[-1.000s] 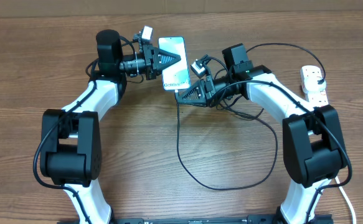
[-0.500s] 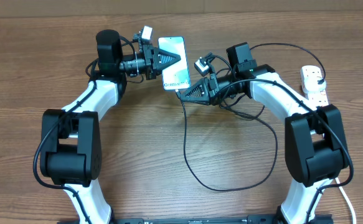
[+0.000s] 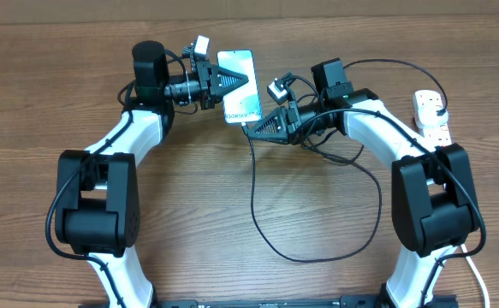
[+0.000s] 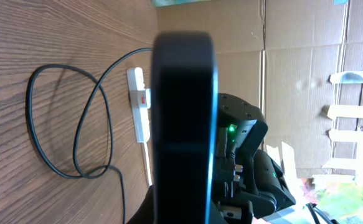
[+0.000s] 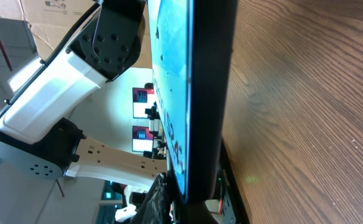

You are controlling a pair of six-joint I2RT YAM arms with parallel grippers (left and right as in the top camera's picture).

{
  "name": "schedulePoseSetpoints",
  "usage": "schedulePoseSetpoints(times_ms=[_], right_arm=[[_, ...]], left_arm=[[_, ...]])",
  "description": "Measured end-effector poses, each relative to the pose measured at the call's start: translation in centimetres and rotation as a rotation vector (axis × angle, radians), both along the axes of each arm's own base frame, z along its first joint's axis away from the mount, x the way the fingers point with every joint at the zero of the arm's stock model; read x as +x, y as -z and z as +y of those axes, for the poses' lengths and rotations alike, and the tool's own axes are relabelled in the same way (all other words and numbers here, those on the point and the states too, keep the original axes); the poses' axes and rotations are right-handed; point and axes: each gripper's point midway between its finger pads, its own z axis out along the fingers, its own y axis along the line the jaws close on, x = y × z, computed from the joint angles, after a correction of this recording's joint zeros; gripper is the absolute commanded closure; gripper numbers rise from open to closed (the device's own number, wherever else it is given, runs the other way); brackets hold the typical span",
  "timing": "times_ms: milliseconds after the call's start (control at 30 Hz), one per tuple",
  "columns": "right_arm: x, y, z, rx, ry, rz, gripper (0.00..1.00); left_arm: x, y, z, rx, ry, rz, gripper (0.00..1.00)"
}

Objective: Plug charger to phone and switch on socket

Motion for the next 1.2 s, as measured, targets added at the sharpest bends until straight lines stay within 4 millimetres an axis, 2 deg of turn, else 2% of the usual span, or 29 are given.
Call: schedulePoseSetpoints(times_ms=[800,1200], right_arm=[[0.2,0.22,-0.01,-0.012,0.008,-0.01,0.96],[0.97,-0.24,0.22,-0.003,0.018,-0.019,0.96]], left_arm=[[0.3,0.08,0.08,0.001,-0.02,0.02,0.95],[0.46,-0.76,0.03,-0.016,-0.019,-0.009,0.95]])
